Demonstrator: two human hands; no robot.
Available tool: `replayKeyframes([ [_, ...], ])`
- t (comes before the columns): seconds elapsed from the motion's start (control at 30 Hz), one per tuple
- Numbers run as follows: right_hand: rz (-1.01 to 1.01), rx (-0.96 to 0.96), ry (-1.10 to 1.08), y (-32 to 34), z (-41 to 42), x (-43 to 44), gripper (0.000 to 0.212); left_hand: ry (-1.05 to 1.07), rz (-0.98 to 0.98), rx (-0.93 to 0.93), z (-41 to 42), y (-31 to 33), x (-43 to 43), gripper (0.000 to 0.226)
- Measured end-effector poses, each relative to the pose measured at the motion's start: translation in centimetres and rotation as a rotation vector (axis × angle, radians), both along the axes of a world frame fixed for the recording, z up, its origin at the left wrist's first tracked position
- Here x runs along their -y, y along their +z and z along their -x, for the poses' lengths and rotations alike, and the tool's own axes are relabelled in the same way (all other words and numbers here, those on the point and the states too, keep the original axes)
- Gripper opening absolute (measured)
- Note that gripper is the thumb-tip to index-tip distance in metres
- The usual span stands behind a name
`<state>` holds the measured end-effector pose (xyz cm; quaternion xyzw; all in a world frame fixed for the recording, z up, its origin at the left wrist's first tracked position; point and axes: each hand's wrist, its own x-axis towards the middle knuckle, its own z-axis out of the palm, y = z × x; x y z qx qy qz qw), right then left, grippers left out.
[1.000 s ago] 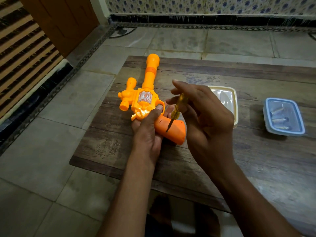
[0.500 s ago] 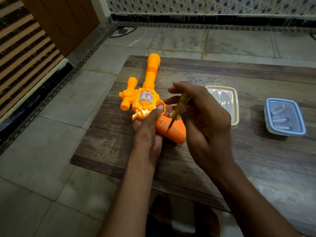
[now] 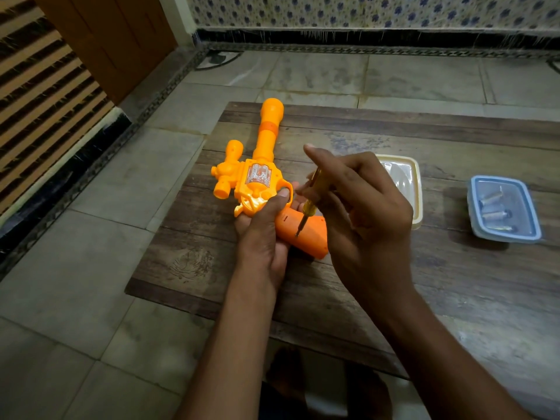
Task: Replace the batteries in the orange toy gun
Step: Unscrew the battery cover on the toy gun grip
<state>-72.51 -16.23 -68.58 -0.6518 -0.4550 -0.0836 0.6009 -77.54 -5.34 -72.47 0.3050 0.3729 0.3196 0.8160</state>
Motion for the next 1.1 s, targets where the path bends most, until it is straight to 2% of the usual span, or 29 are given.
replayKeyframes([
  [0.1, 0.031, 0.012, 0.026, 0.05, -0.17, 0.19, 0.050, 0.006, 0.010, 0.010, 0.05, -0.23, -0.14, 0.052],
  [0.2, 0.030, -0.013, 0.053, 0.21, -0.02, 0.32, 0.045, 0.023, 0.011, 0.020, -0.05, -0.27, -0.11, 0.046],
  [0.3, 0.036, 0.014, -0.018, 0.34, 0.13, 0.05, 0.035, 0.009, 0.005, 0.032, -0.08, -0.09, 0.06, 0.035],
  [0.37, 0.025, 0.039, -0.048, 0.32, 0.01, -0.09, 0.036, 0.011, 0.012, 0.027, -0.01, -0.08, 0.01, 0.039],
  [0.47, 0.012, 0.014, 0.017, 0.33, -0.07, 0.02, 0.043, 0.019, 0.005, 0.029, 0.01, -0.02, -0.09, 0.049],
  [0.73, 0.011, 0.004, -0.024, 0.32, 0.03, -0.06, 0.044, 0.001, 0.033, 0.036, 0.09, 0.00, -0.04, 0.049],
  [0.9, 0.013, -0.097, 0.051, 0.31, 0.29, 0.11, 0.036, 0.011, 0.038, 0.023, 0.05, -0.07, -0.08, 0.052],
  [1.1, 0.045, -0.009, -0.047, 0.51, 0.08, -0.16, 0.035, 0.004, 0.029, 0.024, 0.04, 0.01, 0.03, 0.045],
])
